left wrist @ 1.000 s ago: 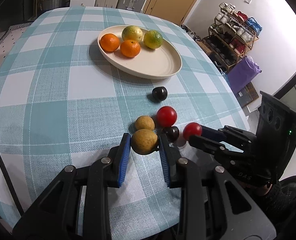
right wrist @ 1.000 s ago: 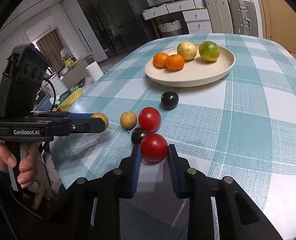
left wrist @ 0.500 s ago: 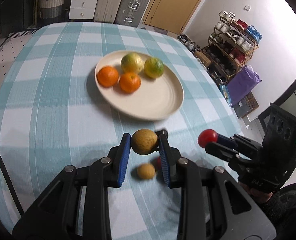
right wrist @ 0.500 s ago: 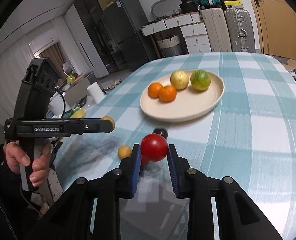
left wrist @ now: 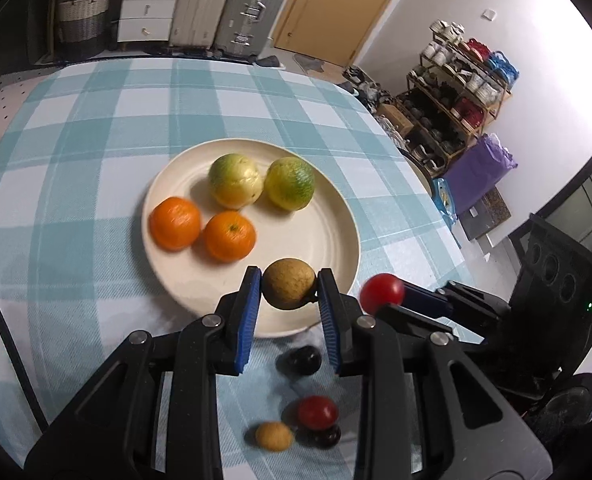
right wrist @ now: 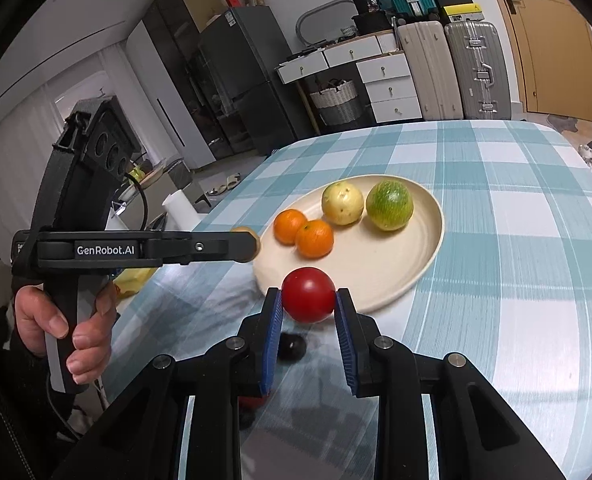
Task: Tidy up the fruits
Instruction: 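Carry both fruits onto the cream plate and open both tools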
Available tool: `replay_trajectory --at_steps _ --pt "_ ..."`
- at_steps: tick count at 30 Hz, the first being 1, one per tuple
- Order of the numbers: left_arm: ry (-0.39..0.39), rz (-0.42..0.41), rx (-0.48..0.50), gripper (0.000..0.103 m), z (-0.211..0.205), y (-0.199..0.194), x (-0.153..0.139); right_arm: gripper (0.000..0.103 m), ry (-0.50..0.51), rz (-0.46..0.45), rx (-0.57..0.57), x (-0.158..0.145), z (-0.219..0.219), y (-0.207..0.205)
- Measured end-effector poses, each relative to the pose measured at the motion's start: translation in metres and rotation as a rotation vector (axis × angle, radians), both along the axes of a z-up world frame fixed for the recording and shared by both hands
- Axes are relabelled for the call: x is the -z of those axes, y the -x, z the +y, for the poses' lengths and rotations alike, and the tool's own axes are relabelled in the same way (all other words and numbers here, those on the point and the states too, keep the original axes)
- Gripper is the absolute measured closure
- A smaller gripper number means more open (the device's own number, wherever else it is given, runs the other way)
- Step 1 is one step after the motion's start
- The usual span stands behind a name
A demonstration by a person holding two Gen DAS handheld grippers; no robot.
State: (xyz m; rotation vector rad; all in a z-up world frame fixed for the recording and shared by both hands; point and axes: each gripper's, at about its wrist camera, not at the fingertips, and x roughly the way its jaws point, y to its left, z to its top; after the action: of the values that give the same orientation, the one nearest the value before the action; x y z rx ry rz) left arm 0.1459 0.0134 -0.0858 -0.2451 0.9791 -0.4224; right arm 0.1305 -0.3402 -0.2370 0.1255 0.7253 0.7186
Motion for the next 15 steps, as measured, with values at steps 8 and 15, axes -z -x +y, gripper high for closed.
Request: replay_trajectory --at_steps 8,15 --pt "0.001 0.025 0.013 0.077 -0.016 -0.037 0.010 0.076 0.008 0.015 0.029 0.005 0.001 -0.034" --pt "0.005 0.057 0.025 0.077 -0.026 -0.063 0.019 0.076 0.012 0.032 0.042 0.011 0.002 -0.055"
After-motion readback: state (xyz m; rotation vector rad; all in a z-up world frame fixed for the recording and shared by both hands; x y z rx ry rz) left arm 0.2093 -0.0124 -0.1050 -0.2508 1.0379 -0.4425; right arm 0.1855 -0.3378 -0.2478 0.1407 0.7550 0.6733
